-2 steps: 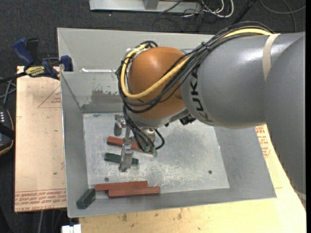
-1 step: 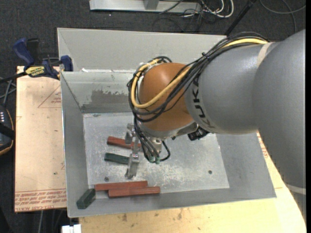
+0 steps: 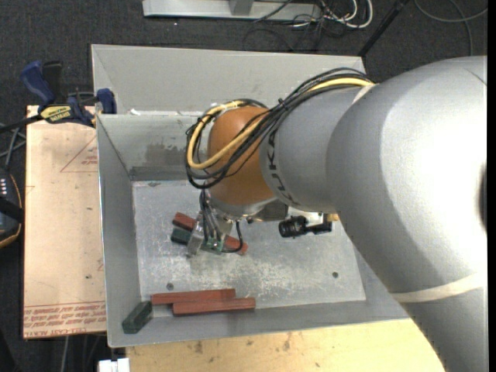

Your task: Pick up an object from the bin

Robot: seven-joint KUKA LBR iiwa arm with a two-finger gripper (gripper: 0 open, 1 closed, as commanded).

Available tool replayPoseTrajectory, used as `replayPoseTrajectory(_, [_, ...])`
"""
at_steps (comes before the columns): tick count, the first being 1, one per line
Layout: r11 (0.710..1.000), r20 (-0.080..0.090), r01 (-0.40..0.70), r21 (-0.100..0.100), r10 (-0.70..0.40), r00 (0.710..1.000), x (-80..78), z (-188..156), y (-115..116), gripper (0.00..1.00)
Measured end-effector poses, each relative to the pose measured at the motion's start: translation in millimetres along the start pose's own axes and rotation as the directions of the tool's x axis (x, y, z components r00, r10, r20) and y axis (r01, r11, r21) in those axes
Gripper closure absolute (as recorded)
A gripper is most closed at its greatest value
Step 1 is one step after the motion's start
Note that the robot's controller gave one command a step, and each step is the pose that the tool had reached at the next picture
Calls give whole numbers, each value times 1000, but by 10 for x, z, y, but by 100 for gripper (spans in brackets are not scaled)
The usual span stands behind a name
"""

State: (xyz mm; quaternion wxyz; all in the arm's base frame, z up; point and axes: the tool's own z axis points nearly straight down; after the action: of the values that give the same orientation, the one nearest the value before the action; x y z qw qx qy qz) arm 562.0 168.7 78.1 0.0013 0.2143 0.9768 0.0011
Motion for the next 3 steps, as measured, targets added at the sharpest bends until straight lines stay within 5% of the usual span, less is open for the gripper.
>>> replayPoseTrajectory(2, [1000, -4, -4, 4, 4, 1000, -110, -318, 169, 100])
replayPoseTrajectory(3, [1000, -1, -25, 1, 25, 1000, 101, -1279, 297, 100])
